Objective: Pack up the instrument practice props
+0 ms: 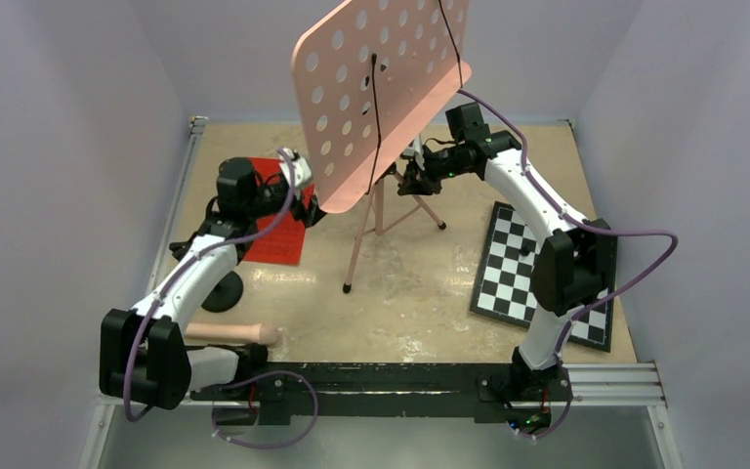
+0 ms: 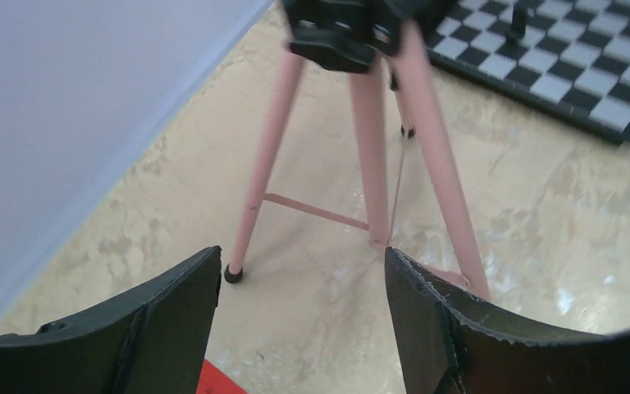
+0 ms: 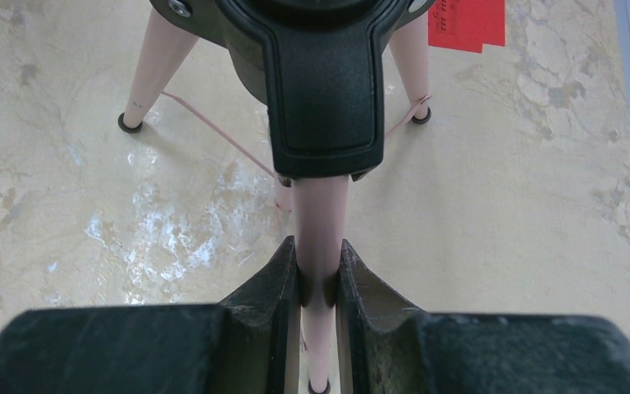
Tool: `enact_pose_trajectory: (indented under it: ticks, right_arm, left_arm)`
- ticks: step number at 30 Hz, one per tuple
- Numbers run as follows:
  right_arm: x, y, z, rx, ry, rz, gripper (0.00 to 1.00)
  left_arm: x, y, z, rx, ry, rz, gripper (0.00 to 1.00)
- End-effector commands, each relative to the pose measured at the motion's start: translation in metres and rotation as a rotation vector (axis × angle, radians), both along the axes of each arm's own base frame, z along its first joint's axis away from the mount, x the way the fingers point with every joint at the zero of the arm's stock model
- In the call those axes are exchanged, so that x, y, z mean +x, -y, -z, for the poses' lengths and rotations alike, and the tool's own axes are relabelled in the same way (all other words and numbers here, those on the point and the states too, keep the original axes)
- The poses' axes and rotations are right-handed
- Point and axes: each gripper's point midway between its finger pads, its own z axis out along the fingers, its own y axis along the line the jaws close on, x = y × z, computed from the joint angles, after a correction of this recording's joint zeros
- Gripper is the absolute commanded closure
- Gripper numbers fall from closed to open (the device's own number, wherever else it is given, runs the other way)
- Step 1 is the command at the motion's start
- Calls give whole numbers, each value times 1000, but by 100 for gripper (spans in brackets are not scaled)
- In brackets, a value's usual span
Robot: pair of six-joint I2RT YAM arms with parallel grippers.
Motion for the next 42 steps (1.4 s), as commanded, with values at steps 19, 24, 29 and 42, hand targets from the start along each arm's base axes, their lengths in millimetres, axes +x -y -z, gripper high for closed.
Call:
enact_pose_trajectory:
  ticks: [19, 24, 29, 42]
  right_arm:
    - [7, 17, 14, -108, 58, 39, 100]
    - [9, 16, 13, -102, 59, 40, 100]
    - [9, 16, 14, -102, 56, 41, 100]
    - [10, 16, 13, -100, 58, 42, 100]
  left_arm:
    - [2, 68, -75, 366, 1308, 158, 33]
    - [9, 72, -75, 386, 1301, 168, 49]
    - [14, 73, -74, 396, 1296, 167, 64]
    - [-6, 76, -55, 147, 462, 231, 94]
